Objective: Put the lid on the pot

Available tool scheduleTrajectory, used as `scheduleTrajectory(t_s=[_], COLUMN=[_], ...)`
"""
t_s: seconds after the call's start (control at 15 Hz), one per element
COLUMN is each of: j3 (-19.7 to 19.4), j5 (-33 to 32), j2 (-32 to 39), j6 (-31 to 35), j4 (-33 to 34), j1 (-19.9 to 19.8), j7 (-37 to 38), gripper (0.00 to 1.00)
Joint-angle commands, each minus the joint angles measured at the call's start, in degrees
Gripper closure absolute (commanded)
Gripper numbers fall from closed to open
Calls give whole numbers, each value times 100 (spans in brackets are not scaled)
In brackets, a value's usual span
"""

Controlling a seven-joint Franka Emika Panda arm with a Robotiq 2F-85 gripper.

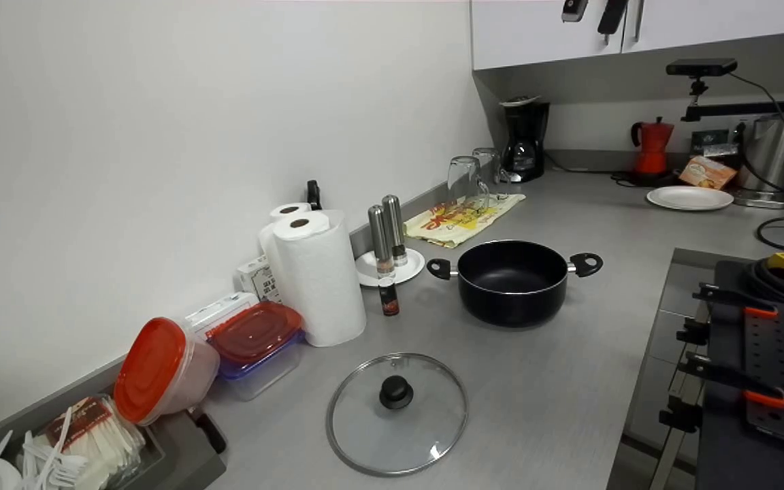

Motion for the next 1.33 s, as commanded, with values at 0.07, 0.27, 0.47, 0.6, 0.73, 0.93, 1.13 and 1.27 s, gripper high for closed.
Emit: scheduleTrajectory(t_s=[0.07,0.27,0.47,0.6,0.73,0.93,1.13,1.27], j3=[-35,112,226,345,471,599,580,561], j5=[-455,-687,-887,-933,-951,-1197,-1589,-1638], j2=[963,1799,2698,3348,4006,4915,5709,6048], j6=[49,121,233,229,205,260,202,82], j4=[1130,2116,3010,3571,4044,4281,4307,4281], j1=[-10,138,380,562,744,927,1086,1160], j7=[-725,-1257,-1737,-1999,-2207,-2307,-2217,-2232], gripper=[0,0,0,0,0,0,0,0])
